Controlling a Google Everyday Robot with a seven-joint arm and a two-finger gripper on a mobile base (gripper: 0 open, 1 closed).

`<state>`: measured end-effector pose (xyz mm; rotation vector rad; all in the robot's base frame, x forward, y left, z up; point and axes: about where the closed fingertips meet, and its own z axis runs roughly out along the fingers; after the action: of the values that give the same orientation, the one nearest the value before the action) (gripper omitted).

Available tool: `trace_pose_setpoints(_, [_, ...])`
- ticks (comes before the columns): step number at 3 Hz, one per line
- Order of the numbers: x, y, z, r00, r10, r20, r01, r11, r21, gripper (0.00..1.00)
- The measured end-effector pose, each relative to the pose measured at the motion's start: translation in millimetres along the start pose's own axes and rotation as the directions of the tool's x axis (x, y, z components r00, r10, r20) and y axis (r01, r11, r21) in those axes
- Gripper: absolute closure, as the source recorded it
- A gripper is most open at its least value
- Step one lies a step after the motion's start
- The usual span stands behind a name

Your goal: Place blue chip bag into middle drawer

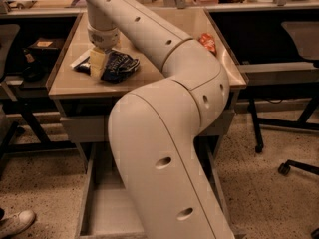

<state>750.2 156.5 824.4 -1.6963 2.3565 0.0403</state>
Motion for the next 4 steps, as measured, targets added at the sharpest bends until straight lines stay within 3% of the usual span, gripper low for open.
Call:
trace_pose_setpoints(3, [-4, 2, -8, 1.0, -0.024, 0.007, 0.024, 0.9996, 0.016, 0.88])
trace_pose_setpoints(4, [3, 11, -29, 0.999, -0.045, 0.007, 0.045, 0.9984, 0.034, 1.0])
